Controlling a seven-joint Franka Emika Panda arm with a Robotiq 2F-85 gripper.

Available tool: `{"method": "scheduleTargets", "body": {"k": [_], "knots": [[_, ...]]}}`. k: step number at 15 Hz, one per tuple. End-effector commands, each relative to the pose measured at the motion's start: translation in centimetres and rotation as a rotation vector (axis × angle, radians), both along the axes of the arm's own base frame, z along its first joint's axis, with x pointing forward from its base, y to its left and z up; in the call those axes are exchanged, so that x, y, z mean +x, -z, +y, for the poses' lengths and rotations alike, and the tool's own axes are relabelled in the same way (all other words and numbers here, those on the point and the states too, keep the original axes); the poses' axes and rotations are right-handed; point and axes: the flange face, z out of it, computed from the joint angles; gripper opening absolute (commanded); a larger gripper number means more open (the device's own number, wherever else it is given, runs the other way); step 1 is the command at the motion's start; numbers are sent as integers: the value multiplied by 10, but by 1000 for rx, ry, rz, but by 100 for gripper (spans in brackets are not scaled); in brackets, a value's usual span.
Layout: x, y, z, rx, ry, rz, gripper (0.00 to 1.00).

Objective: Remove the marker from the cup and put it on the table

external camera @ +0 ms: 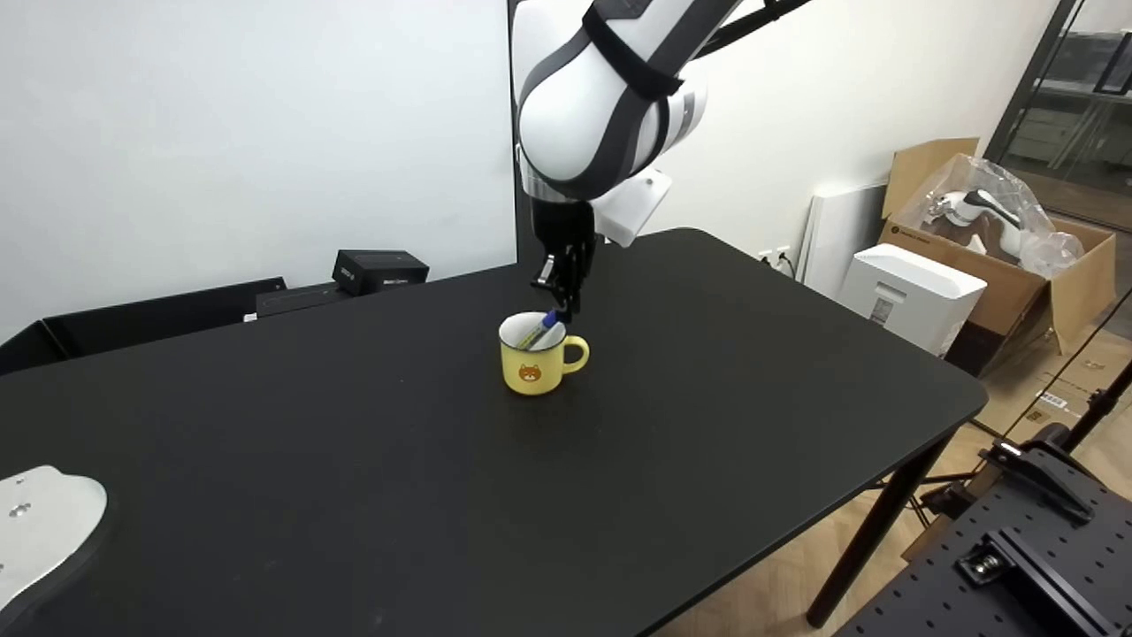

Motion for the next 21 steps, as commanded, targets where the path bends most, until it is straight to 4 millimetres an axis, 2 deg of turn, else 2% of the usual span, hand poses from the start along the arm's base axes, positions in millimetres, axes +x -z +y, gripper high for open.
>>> {"method": "scheduleTargets", "body": {"k": [1, 7, 11, 15, 21], "knots": [[-10, -45, 2, -22, -1, -60, 5], [-28, -105, -2, -36, 36, -165, 5], [-36, -124, -19, -99, 142, -284, 5], [-37, -116, -43, -140, 247, -304, 5], [-28, -70, -66, -107, 270, -236, 5]]}}
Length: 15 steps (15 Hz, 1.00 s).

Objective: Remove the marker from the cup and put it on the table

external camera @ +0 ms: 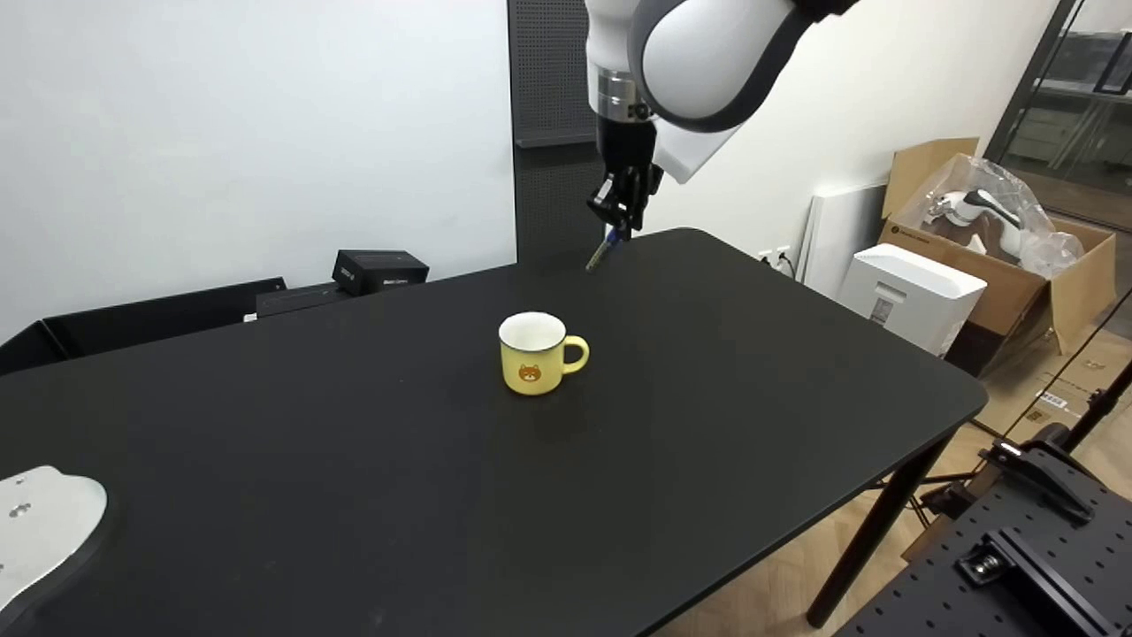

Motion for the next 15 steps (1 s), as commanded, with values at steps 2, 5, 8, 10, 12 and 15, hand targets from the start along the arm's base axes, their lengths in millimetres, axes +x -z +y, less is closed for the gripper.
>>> {"method": "scheduleTargets", "body": {"k": [2, 5, 8, 10, 12, 15], "knots": [[10, 34, -11, 64, 9, 16, 5], [14, 60, -16, 114, 4, 45, 5], [18, 78, -18, 148, -15, 72, 5], [19, 83, -18, 159, -31, 79, 5], [20, 87, -19, 166, -39, 90, 5], [21, 92, -20, 176, -49, 110, 46]]}}
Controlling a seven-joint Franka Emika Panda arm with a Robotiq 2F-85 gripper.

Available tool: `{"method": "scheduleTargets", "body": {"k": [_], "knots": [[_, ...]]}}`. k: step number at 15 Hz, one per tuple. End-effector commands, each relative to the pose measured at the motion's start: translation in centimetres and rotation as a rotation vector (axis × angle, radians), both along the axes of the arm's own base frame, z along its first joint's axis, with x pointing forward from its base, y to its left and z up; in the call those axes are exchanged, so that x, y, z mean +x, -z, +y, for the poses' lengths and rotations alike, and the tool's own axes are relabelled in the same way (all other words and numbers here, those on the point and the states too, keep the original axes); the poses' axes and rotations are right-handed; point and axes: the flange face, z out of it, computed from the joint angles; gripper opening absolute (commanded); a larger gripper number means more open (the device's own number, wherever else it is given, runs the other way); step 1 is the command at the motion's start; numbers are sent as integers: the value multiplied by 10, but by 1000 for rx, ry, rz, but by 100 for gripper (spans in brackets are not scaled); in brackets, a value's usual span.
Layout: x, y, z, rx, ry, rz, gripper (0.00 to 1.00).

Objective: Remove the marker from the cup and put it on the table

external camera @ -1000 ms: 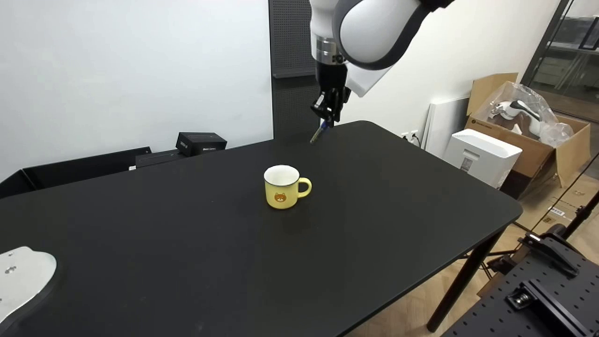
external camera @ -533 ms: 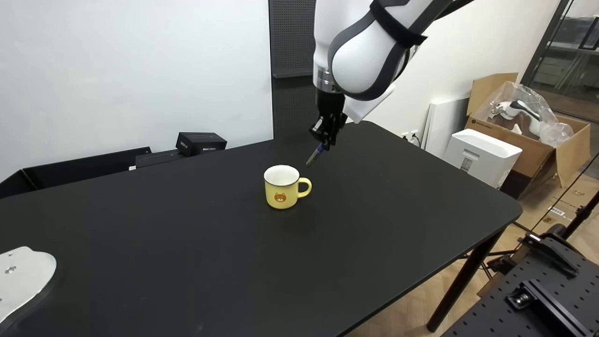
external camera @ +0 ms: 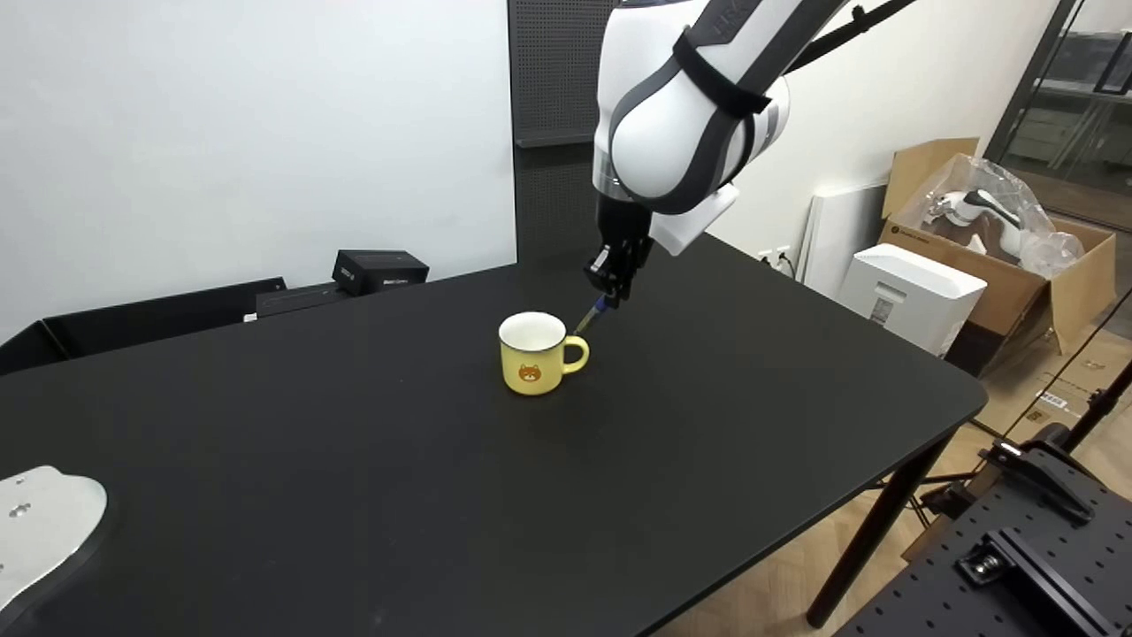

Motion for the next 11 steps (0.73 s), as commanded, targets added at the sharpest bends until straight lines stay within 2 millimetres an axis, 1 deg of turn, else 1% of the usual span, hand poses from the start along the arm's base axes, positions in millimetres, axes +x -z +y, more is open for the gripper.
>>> {"method": "scheduleTargets", "body": {"k": [1, 2, 3, 7, 9, 10, 11], "knots": [[8, 3, -3, 17, -12, 13, 45], [8, 4, -3, 19, -12, 17, 47], [9, 6, -4, 23, -10, 24, 53], [9, 9, -4, 29, -11, 54, 81], [9, 8, -2, 39, -6, 79, 93], [9, 7, 0, 41, -4, 98, 98], [9, 5, 2, 46, -3, 127, 100]]}}
